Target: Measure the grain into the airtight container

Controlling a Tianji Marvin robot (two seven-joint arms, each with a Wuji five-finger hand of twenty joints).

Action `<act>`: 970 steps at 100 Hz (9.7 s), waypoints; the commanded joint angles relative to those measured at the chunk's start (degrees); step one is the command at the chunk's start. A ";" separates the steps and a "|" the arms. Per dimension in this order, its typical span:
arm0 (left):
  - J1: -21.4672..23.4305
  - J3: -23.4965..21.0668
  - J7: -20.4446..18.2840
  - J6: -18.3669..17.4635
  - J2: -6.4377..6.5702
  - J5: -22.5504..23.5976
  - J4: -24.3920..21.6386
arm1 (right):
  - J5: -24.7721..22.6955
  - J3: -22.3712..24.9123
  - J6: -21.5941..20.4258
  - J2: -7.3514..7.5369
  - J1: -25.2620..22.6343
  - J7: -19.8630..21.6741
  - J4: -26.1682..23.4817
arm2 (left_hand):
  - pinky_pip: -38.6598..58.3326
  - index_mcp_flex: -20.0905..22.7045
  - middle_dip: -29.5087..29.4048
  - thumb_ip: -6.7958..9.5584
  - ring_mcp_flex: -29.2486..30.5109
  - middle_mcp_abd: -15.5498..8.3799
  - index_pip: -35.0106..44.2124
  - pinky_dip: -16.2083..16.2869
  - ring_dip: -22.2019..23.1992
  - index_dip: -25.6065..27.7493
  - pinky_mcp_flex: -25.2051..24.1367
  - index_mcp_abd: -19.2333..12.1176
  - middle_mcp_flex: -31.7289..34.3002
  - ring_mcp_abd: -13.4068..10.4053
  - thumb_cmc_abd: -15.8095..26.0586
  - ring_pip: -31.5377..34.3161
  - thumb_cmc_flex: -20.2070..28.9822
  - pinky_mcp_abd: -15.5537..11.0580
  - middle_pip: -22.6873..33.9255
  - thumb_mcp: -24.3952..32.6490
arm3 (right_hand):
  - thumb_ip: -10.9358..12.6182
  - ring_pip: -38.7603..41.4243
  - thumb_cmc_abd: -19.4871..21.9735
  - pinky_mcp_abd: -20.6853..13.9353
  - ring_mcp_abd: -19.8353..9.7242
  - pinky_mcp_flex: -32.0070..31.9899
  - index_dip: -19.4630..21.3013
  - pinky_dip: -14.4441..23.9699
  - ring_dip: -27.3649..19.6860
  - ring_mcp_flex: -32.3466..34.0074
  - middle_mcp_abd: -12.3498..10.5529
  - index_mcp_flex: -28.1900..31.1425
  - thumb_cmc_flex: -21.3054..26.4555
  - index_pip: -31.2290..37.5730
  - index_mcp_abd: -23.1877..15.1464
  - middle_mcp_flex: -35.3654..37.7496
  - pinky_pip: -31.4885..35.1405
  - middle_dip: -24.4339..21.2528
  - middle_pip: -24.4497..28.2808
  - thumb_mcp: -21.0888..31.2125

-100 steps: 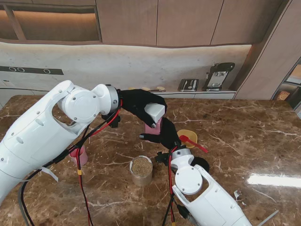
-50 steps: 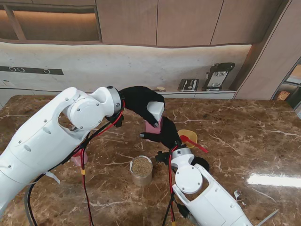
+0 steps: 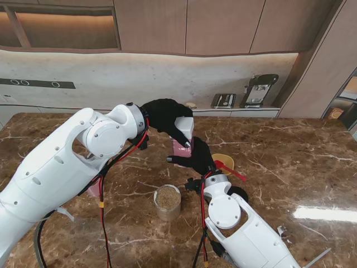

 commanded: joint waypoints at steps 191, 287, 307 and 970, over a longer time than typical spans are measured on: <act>6.68 -13.21 -10.38 5.18 2.52 -12.70 -7.11 | 0.16 -0.10 0.32 -0.15 0.08 1.14 -0.46 | -48.16 -16.78 -13.66 7.80 -46.77 -9.99 -29.17 -2.57 -18.30 -0.61 -44.40 -24.62 -41.27 -3.89 -0.32 -46.42 13.98 2.11 -13.90 66.83 | -0.03 2.41 14.38 -5.87 -9.06 -1.65 1.70 2.11 -0.14 3.51 -5.99 7.82 12.16 9.70 -11.80 7.47 -0.62 2.31 10.41 16.42; 1.17 -8.30 -16.97 6.50 3.54 -15.68 -5.17 | -0.20 -0.14 0.42 -0.13 0.26 1.11 -0.49 | -49.43 -11.37 -10.72 1.88 -44.69 -12.22 -12.27 -0.38 -14.13 15.45 -43.64 -18.02 -43.66 -5.06 6.75 -43.56 8.08 1.89 -11.93 53.24 | -0.07 2.44 14.44 -5.79 -9.07 -1.69 1.81 2.08 -0.17 3.50 -5.98 7.83 12.11 9.67 -11.83 7.45 -0.63 2.46 10.47 16.53; 0.62 -8.28 -18.89 6.52 3.97 -15.87 -5.38 | -0.18 -0.07 0.46 -0.13 0.27 1.04 -0.64 | -47.79 -14.50 -8.66 1.91 -42.50 -13.01 -12.91 0.64 -10.72 16.99 -43.14 -12.40 -39.50 -5.16 6.18 -41.30 2.79 1.61 -10.55 52.60 | -0.07 2.44 14.53 -5.79 -9.07 -1.69 1.82 2.08 -0.18 3.50 -6.01 7.84 12.12 9.66 -11.81 7.44 -0.63 2.46 10.45 16.54; 15.24 -24.26 -7.96 -0.21 3.18 10.92 -11.39 | -2.29 1.32 1.79 0.77 -0.90 2.08 -1.39 | -10.08 15.51 -0.54 -0.03 -3.69 -7.33 9.99 6.19 -1.84 -4.24 -18.02 -8.64 13.37 -1.48 5.50 -12.67 4.70 -0.31 8.95 24.53 | -0.08 2.15 15.97 -4.27 -8.94 -2.62 0.59 2.22 -0.32 3.39 -6.00 7.90 12.36 9.76 -11.60 7.63 -1.26 2.41 10.36 16.23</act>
